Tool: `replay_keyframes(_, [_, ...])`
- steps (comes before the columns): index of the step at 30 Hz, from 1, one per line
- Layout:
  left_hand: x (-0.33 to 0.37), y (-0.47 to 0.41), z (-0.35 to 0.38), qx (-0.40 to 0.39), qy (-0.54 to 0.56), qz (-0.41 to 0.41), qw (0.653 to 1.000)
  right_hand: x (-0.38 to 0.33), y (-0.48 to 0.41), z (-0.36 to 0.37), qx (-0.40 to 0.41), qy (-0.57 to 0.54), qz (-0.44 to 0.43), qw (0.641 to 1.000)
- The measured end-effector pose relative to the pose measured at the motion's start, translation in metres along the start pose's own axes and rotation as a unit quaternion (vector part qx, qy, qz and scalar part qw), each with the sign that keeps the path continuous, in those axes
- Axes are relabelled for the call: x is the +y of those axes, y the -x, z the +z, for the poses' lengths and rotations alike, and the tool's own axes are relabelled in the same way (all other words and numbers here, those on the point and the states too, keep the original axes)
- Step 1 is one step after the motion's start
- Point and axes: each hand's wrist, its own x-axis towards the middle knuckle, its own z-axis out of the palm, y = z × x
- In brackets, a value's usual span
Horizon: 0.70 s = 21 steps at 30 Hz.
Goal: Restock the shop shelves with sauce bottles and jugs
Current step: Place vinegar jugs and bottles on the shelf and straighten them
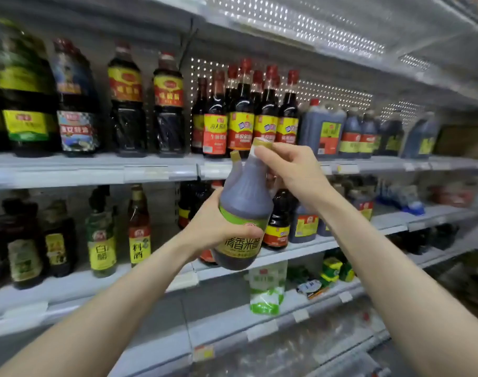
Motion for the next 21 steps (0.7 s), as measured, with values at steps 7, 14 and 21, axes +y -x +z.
replay_keyframes(7, [0.082,-0.047,0.112,-0.007,0.033,0.074,0.997,-0.008,0.027,-0.129,0.074,-0.053,-0.027,0.996])
replay_keyframes(14, [0.118,-0.084,0.267,-0.050,0.067,0.105,0.991,0.017,0.062,-0.267,0.133,-0.076,0.027,0.988])
replay_keyframes(21, [0.139,-0.139,0.379,-0.096,0.095,0.125,0.983,0.036,0.060,-0.375,0.196,-0.122,0.041,0.972])
